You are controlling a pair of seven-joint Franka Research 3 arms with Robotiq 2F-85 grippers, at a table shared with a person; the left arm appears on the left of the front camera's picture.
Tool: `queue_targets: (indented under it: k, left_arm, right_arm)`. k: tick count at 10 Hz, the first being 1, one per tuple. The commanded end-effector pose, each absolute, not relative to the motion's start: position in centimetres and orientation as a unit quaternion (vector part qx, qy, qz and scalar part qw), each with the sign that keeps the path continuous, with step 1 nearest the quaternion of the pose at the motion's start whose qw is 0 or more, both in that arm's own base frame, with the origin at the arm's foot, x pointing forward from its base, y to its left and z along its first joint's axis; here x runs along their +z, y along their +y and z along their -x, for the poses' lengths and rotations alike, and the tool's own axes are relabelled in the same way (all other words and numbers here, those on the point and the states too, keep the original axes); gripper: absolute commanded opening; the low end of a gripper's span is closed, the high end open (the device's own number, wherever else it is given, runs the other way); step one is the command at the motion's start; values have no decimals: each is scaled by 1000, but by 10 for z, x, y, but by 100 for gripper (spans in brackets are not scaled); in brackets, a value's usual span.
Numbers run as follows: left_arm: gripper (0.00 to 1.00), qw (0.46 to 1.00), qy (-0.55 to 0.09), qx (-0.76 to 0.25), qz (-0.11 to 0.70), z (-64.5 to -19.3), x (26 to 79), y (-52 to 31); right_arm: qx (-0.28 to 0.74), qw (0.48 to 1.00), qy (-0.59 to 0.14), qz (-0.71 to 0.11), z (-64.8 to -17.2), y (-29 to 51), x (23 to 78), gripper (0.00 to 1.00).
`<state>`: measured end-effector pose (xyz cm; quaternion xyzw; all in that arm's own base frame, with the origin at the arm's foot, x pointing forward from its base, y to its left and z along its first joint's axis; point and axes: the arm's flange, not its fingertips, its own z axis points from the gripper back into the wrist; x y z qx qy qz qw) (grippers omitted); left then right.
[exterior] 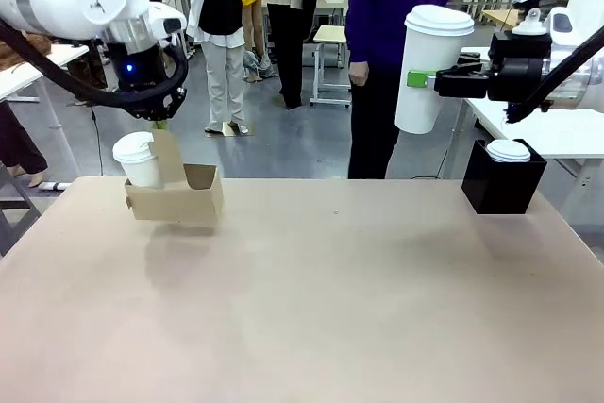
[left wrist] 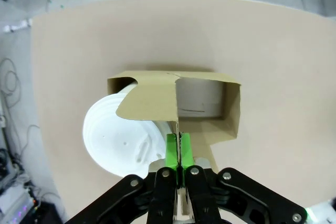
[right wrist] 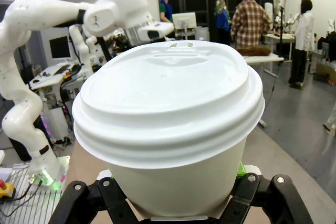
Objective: Pour a drink into a cup and package it in a carrier.
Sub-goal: Position the Cup Carrier in the center of the table.
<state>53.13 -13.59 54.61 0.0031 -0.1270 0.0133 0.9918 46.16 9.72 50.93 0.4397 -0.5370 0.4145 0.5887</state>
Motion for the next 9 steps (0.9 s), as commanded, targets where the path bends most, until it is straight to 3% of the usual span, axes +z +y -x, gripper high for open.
queue_targets:
  k: [1,4,9]
  left_arm:
    - [2,992,-120,40,25,-493,578,-164]
    - [2,992,-117,30,40,-431,588,-230]
    - [2,989,-144,12,33,-352,543,-325]
  right_arm:
    - [418,586,-543,-432,-460,99,513,80]
    - [418,586,-543,-432,-460,99,513,80]
    - [418,586,-543,-432,-460,99,513,80]
